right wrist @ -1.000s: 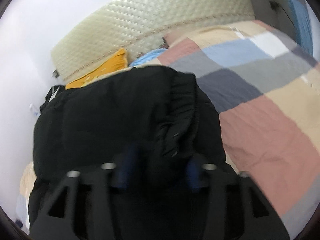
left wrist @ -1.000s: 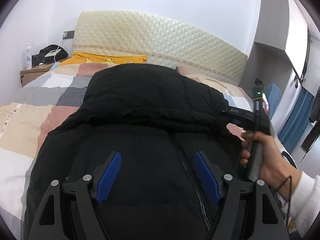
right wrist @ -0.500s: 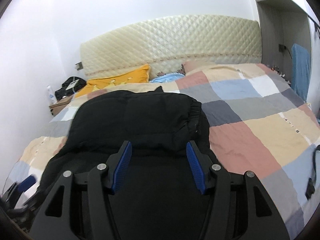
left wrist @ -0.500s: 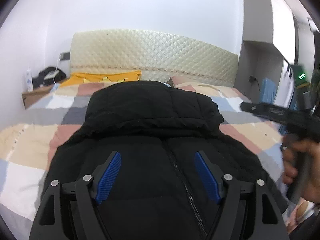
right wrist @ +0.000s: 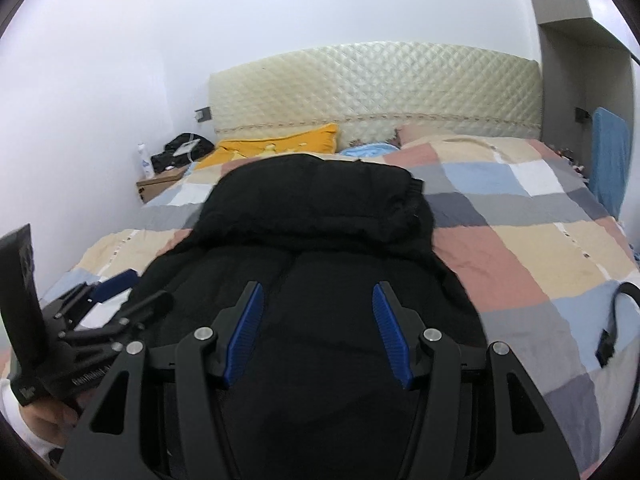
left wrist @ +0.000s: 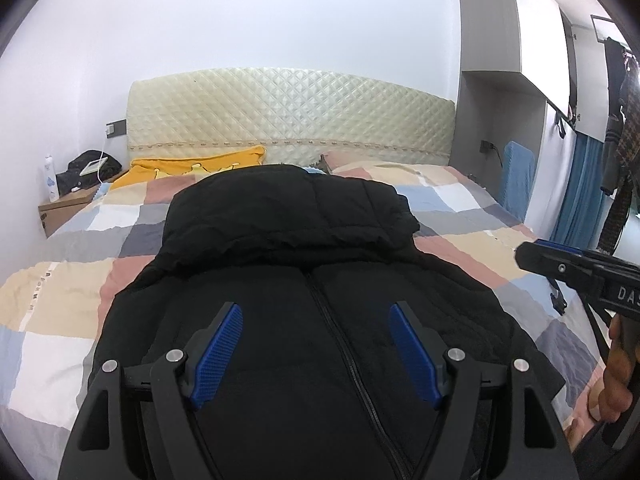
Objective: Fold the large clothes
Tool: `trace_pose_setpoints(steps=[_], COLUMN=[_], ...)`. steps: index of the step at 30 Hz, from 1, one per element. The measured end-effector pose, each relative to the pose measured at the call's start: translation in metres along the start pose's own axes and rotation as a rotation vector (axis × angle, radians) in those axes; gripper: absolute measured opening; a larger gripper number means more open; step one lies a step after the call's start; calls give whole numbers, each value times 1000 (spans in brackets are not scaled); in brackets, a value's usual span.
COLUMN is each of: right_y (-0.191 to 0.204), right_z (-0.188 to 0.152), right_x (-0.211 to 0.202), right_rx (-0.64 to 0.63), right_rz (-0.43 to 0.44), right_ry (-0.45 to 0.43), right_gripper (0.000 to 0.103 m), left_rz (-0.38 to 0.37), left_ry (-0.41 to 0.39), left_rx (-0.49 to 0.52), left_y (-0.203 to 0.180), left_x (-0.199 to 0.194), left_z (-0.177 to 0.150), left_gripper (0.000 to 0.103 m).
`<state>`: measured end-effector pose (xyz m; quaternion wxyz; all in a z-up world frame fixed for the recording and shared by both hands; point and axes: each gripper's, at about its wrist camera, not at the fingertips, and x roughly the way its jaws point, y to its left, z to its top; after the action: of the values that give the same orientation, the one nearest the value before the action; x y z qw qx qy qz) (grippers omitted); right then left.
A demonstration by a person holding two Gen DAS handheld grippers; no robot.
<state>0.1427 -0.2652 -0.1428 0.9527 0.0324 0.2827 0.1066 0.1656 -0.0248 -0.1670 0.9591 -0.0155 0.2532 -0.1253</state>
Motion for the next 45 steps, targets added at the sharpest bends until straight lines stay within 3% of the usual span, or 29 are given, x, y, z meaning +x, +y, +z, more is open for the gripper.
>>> trace_pose_setpoints(steps=[3,9,11,14,19,24,27,29,30,31,34,40,43,45], right_y=[-19,-94,-113,-141,-197,-209,-204,-208,-209,-210,-205,-170,-157,-152], right_z=[1,-2,-4,-11,-56,-99,-120,-125,-129,-131,-132,-120,-115,-110], right_x=[0,3,2,8,36,60,74,76,77,79,88,109,112,112], right_rx=[29,221,250,313,638,882,961,1006,1040,1063,1040,834,765,746], right_rz=[-12,-143,-149,-140,-32,6,55,65,89,110,127,181,217,259], right_ry=[45,152,169,223,389,524,615,609,598,591,636,736,734,708], right_gripper=[58,58,58,58,59,59,60,71,85,90,94,103,103,98], left_rz=[-15,-22,-23,-20,-39,-24,-26,-16,-17,-23,-23,-69,-82,-121], left_ry=[21,73,88,104,133,147,163,171,177,184,209,260,292,363], left_rx=[-33,-121,-155,-188,-259,-304,-329,-349,-361,-374,-407,-540,-613,-661], left_y=[7,25,30,38,49,62,69,74,77,81,97,156,197,223], left_x=[1,12,15,20,27,27,30,31,31,30,27,6,-11,-14], left_z=[-1,-3,-3,-4,-3,-5,-6,-7,-7,-6,-3,17,23,18], left_gripper=[76,76,76,76,76,76,76,76,76,76,76,76,76,76])
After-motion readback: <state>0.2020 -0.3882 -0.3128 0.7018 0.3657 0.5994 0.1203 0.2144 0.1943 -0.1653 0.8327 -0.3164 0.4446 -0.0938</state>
